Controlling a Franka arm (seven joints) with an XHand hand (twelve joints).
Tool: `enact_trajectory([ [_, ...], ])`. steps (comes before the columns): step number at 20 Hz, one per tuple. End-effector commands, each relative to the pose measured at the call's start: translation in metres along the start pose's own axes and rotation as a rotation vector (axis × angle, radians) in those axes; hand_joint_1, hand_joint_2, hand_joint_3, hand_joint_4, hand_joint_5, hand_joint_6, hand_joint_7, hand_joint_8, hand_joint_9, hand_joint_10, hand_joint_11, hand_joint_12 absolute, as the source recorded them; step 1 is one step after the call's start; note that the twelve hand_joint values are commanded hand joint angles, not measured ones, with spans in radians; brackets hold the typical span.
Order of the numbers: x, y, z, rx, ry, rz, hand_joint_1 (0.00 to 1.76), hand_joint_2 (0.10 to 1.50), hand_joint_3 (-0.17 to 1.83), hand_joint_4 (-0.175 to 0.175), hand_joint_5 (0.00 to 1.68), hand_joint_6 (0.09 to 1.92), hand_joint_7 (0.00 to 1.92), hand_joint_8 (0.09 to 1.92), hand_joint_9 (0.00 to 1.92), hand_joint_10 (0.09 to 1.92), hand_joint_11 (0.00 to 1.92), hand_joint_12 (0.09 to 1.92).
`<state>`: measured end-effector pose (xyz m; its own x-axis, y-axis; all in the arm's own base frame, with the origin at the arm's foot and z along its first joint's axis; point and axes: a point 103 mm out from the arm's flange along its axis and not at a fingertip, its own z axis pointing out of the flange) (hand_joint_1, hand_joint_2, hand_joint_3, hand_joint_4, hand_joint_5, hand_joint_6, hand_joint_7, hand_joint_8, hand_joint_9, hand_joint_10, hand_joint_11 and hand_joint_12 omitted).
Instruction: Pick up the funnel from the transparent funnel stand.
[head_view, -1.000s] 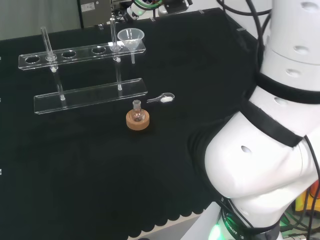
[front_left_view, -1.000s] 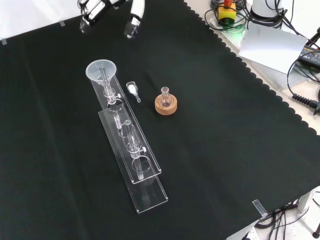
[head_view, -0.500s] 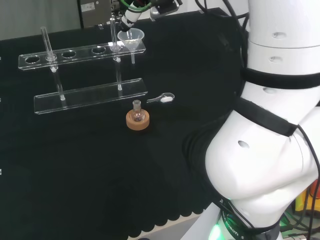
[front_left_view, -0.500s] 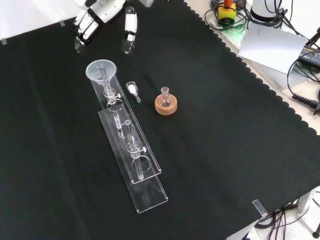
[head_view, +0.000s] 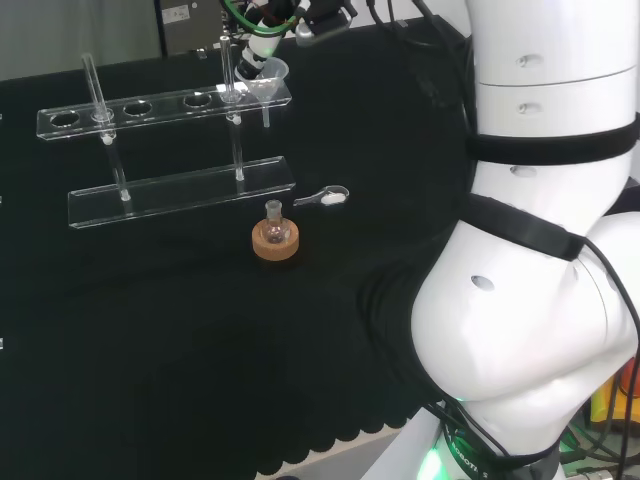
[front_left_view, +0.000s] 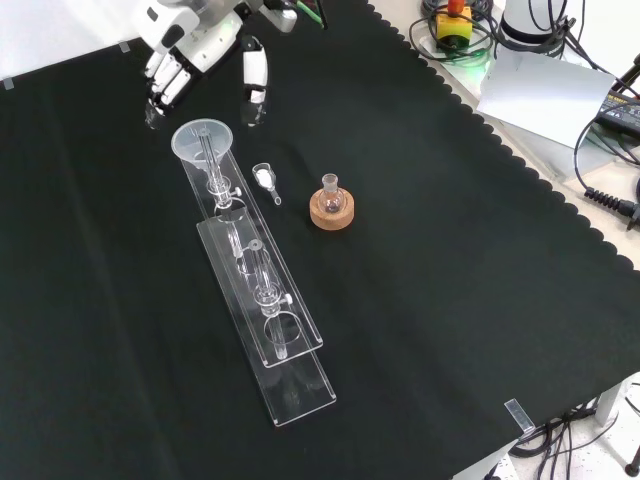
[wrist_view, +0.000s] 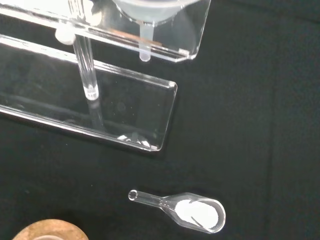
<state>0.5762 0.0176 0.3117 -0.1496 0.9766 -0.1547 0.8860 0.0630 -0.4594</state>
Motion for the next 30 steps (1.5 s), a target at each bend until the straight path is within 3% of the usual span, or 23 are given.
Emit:
enact_trajectory([
  [1, 0.001, 0.011, 0.009, 0.024, -0.023, -0.010, 0.51, 0.78, 0.19, 0.001, 0.03, 0.09, 0.00, 0.55, 0.25, 0.75, 0.23, 1.45],
  [15, 0.006, 0.031, 0.022, 0.056, -0.055, -0.020, 0.50, 0.77, 0.19, 0.004, 0.00, 0.09, 0.00, 0.38, 0.13, 0.82, 0.20, 1.48],
  [30, 0.004, 0.036, 0.023, 0.070, -0.113, 0.005, 0.58, 0.76, 0.19, -0.009, 0.03, 0.09, 0.00, 0.48, 0.32, 0.78, 0.25, 1.47],
])
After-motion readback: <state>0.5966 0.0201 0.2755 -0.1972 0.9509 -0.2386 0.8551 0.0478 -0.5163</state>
